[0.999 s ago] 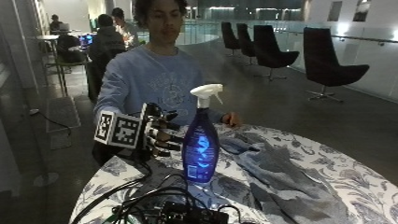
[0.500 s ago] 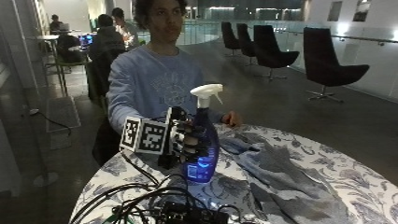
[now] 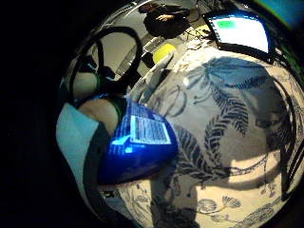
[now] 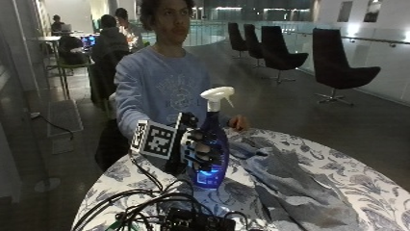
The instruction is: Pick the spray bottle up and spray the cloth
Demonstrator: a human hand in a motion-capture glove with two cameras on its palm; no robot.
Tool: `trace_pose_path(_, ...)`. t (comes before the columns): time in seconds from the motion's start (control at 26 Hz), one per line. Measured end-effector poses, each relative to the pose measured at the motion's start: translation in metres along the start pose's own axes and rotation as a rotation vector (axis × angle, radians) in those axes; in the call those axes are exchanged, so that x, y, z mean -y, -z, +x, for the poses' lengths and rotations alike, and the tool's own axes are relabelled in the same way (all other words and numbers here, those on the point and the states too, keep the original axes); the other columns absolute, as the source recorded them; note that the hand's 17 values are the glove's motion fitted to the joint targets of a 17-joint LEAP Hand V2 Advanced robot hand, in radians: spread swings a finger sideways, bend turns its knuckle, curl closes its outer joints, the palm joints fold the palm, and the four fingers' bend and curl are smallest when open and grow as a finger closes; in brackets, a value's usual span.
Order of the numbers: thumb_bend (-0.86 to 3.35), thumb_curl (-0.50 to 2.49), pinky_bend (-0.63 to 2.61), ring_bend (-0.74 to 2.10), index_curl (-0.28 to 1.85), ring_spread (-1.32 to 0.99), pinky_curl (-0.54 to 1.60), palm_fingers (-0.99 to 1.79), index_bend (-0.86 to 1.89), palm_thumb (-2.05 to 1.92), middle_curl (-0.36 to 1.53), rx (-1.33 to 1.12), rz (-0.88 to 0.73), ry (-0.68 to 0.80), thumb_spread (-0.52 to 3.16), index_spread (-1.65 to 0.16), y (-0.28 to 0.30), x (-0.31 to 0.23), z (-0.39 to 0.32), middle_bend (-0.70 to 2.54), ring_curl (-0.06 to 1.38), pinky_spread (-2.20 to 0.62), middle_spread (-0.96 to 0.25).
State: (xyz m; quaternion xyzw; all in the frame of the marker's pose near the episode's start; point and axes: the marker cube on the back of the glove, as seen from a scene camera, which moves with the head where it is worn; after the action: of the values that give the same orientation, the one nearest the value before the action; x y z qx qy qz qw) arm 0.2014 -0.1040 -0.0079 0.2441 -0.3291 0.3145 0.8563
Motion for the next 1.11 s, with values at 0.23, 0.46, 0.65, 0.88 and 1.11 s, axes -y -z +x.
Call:
trace_pose_path(0.23, 0.02, 0.43, 0.44, 0.63, 0.14, -0.04, 0.37, 0.89, 0.09, 0.93, 0.40, -0.010, 0.023, 0.010, 0.90, -0.32, -0.002, 0.003, -0.003, 0.35, 0.37, 0.18, -0.05)
trace_pose_path(0.46, 0.00, 0.46, 0.42, 0.62, 0.15, -0.02, 0.37, 0.91, 0.08, 0.96, 0.40, -0.087, -0.087, 0.015, 0.88, -0.31, 0.003, 0.008, -0.022, 0.34, 0.37, 0.17, -0.05)
trace_pose_path(0.65, -0.02, 0.48, 0.41, 0.61, 0.15, -0.02, 0.36, 0.93, 0.08, 0.97, 0.40, -0.233, -0.247, -0.032, 0.86, -0.31, 0.014, 0.019, -0.051, 0.33, 0.36, 0.17, -0.05)
trace_pose_path(0.88, -0.02, 0.50, 0.39, 0.61, 0.16, -0.01, 0.36, 0.95, 0.07, 0.97, 0.41, -0.427, -0.382, -0.094, 0.85, -0.30, 0.026, 0.036, -0.073, 0.32, 0.36, 0.16, -0.05)
trace_pose_path(1.11, -0.02, 0.52, 0.39, 0.60, 0.16, -0.01, 0.36, 0.96, 0.07, 0.97, 0.41, -0.525, -0.456, -0.146, 0.83, -0.30, 0.023, 0.047, -0.080, 0.31, 0.36, 0.16, -0.05)
